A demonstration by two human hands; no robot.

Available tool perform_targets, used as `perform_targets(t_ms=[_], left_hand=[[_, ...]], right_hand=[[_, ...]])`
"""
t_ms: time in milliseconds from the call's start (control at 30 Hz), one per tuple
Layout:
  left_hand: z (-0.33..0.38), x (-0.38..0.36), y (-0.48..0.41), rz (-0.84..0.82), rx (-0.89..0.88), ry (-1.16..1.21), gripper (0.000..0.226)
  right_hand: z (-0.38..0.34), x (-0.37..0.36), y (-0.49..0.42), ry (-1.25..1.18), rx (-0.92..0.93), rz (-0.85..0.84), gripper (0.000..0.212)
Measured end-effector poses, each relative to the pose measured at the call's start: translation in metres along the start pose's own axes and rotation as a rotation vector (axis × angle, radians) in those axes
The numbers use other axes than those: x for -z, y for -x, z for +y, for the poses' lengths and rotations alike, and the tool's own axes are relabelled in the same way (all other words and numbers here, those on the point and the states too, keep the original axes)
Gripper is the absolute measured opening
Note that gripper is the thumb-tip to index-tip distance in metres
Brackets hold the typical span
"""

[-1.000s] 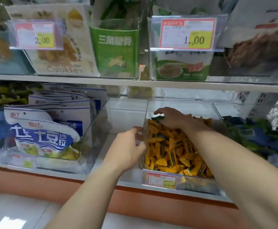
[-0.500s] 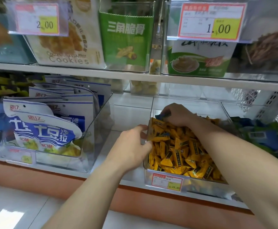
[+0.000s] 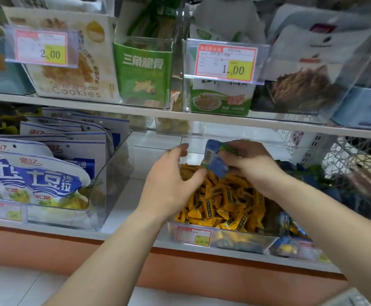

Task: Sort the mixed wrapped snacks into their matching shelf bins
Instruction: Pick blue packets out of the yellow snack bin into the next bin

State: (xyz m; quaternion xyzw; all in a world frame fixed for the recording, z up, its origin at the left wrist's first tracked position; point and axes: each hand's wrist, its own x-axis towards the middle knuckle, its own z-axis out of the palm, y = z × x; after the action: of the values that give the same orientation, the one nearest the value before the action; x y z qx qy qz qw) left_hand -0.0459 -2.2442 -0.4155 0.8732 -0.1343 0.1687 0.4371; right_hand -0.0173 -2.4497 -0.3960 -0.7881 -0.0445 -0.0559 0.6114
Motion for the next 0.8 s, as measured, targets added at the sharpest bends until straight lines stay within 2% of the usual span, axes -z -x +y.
perform_targets(t_ms=[67,100,167,233,333,400,500,600,700,800], left_hand=[[0.019,-0.013,0.005,-0.085,0.042,0.244,0.083],[0.026,-0.020,0.007,-0.111,0.043,0.302,0.081],[0.033,-0.027,0.009,-0.095,-0.003,0.286,0.065],[0.032,-0.023,0.005,-0.054,-0.013,0.292,0.049],[0.017,-0.007,-0.001,-0.057,0.035,0.233,0.044],[0.002,0.004,-0.005,-0.028,0.091,0.169,0.046],[-0.018,0.015,-0.007,0.039,0.144,0.080,0.045],[-0.030,0.018,-0.009,0.049,0.175,0.067,0.043],[-0.038,0.019,-0.010,0.050,0.174,0.076,0.042],[-0.042,0.020,-0.010,0.056,0.169,0.092,0.042]], right_hand=[[-0.005,-0.003,0.026,-0.138,-0.013,-0.029,0.011],[-0.008,-0.006,0.036,-0.201,-0.024,-0.026,0.015],[-0.012,-0.009,0.046,-0.323,-0.079,-0.020,0.019],[-0.017,-0.009,0.046,-0.335,-0.127,-0.056,0.018],[-0.013,-0.007,0.030,-0.020,-0.126,-0.013,0.024],[-0.005,-0.010,0.011,0.196,-0.050,0.032,0.015],[0.011,-0.026,-0.018,0.389,0.028,-0.083,0.008],[0.028,-0.045,-0.040,0.726,0.102,-0.264,0.014],[0.046,-0.057,-0.055,0.961,0.060,-0.453,0.019],[0.052,-0.061,-0.063,1.067,0.058,-0.445,0.020]])
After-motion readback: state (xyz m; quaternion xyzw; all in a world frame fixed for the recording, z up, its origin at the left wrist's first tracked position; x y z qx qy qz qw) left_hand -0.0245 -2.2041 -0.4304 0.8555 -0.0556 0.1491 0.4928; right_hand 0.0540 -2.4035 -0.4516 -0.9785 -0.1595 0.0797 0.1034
